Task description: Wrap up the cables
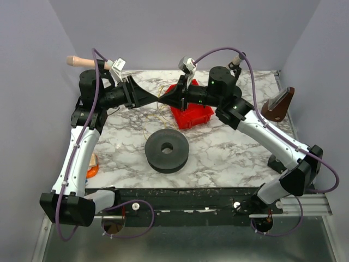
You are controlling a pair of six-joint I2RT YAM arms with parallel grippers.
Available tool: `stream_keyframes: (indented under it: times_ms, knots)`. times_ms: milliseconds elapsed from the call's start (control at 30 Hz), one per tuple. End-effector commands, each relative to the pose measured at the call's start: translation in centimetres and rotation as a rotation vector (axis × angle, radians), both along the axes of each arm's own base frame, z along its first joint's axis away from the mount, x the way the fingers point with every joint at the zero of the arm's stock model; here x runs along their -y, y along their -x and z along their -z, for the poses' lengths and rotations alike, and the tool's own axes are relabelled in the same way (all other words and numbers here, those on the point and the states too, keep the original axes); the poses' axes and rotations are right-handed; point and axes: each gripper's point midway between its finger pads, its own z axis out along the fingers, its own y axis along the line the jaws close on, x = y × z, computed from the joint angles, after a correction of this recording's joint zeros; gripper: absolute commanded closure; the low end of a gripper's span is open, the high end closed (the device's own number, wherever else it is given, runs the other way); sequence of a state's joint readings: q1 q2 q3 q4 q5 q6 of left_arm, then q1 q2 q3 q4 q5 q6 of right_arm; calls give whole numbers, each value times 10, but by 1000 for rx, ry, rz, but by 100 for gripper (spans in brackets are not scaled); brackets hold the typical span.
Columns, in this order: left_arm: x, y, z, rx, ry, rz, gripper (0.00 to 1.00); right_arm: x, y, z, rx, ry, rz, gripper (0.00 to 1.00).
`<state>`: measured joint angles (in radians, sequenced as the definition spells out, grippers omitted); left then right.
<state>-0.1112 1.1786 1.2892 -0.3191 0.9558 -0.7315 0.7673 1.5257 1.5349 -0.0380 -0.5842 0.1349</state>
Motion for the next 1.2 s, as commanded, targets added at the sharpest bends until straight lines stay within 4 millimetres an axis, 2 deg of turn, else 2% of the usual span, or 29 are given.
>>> stream_keyframes:
  times_ms: [0, 267, 367, 567, 667, 733, 933, 1000, 1133, 1167]
  knots:
    - [3, 16, -33, 71, 78, 83, 40, -2, 10, 21, -27, 49, -28, 99]
    - [-8, 6, -30, 70, 65, 26, 38, 14, 11, 11, 12, 37, 41, 99]
    - [-9, 3, -23, 49, 46, -1, 36, 18, 10, 3, 41, 16, 57, 99]
    - [1, 9, -28, 39, 81, 46, 35, -1, 17, -1, 36, 3, -5, 99]
    - [6, 19, -38, 52, 108, 93, 40, -15, 22, 5, 48, 32, -25, 99]
    - [9, 25, -40, 56, 112, 124, 46, -16, 20, 4, 43, 27, -19, 99]
    - [10, 30, -17, -1, 96, 135, 64, -10, 18, -14, 93, -4, 16, 99]
    - [10, 30, -20, 3, 102, 141, 71, -12, 19, -14, 83, -5, 2, 99]
    - [12, 33, -25, 10, 109, 158, 74, -14, 18, -7, 69, 5, 2, 99]
    - [12, 34, -25, 8, 110, 160, 79, -14, 17, -7, 68, 6, 5, 99]
